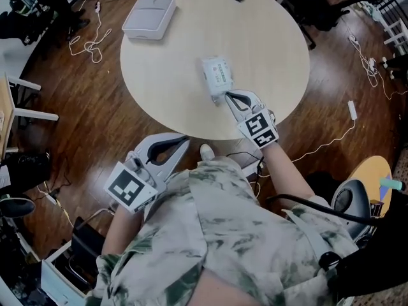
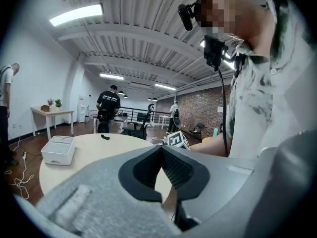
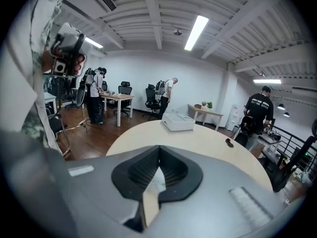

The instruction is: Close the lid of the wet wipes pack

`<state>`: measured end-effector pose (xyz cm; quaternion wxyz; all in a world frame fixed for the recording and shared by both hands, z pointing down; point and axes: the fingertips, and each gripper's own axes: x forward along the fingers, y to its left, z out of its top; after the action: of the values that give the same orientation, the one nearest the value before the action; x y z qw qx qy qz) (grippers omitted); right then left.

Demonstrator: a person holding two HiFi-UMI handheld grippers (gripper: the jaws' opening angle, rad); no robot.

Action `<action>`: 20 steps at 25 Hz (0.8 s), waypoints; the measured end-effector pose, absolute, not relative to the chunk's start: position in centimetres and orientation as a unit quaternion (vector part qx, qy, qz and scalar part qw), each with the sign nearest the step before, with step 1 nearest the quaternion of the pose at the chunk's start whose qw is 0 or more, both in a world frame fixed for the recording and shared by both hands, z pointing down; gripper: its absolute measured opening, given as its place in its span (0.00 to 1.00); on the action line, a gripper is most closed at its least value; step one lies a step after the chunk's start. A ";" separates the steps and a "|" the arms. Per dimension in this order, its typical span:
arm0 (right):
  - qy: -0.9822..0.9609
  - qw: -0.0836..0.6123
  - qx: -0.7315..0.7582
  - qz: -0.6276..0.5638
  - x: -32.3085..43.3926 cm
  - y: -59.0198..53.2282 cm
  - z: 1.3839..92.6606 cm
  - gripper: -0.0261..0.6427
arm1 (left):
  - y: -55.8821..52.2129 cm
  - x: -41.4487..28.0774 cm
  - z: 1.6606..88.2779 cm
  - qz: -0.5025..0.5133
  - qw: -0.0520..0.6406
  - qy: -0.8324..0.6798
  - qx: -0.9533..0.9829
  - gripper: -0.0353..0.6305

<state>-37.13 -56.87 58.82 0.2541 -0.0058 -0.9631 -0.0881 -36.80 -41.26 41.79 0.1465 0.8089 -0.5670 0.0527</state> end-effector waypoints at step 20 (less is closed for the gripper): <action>-0.986 0.152 0.053 -0.045 -27.3 -30.2 46.1 0.05 | -21.3 -31.1 41.5 0.016 0.120 -0.494 0.861 0.05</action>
<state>-27.27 -30.25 46.15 0.1518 0.0529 -0.9860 -0.0449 -31.14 -21.31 41.49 0.1202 0.8608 -0.4942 0.0164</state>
